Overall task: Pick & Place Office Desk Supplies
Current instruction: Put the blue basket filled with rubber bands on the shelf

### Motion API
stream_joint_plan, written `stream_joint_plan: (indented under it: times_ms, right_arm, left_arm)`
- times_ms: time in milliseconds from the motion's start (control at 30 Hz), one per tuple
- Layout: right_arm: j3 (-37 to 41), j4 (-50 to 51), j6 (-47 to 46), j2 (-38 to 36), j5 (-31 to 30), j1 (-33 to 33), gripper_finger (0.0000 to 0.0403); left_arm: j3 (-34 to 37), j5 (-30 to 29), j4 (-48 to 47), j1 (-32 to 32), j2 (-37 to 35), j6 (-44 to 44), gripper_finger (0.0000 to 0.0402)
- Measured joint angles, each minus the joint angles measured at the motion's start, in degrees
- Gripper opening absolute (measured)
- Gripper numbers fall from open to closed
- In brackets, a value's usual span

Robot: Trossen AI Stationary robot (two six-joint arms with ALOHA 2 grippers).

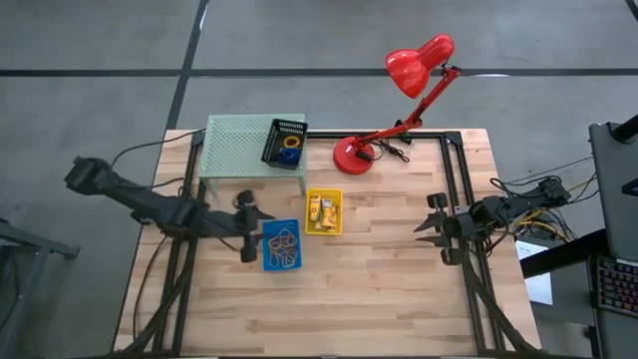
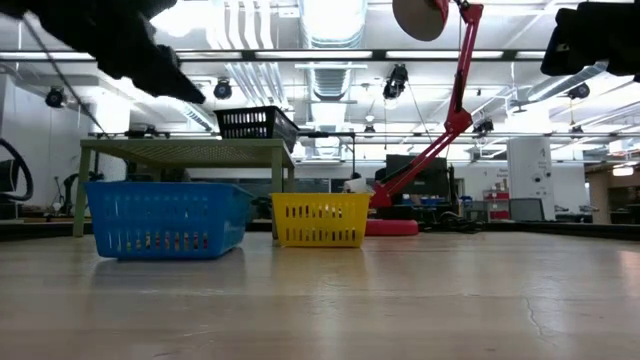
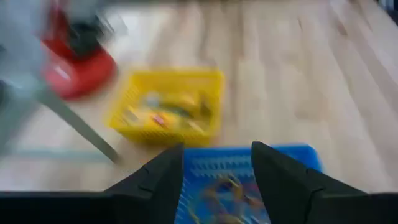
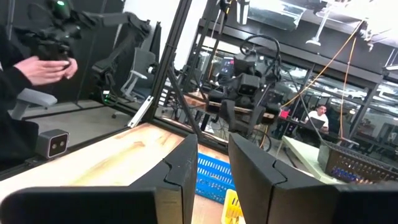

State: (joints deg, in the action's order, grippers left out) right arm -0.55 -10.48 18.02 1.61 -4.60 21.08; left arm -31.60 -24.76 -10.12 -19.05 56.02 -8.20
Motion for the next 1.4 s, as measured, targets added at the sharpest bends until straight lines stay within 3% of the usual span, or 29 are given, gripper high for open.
stream_joint_plan:
  times_ms: [200,533,767,1400]
  right_arm:
    - [0.0,0.0,0.0,0.0,0.0,0.0,0.0086]
    - [0.0,0.0,0.0,0.0,0.0,0.0,0.0086]
    - [0.0,0.0,0.0,0.0,0.0,0.0,0.0086]
    - [0.0,0.0,0.0,0.0,0.0,0.0,0.0086]
  left_arm:
    - [-13.9,8.8,-17.0,0.0,14.1,-16.2,0.0193]
    - [-21.1,19.6,-19.1,-1.5,29.5,-22.4,0.0192]
    - [-23.6,22.9,-18.7,-3.3,32.5,-29.0,0.0192]
    - [-22.3,22.5,-15.5,-7.0,36.8,-29.1,0.0176]
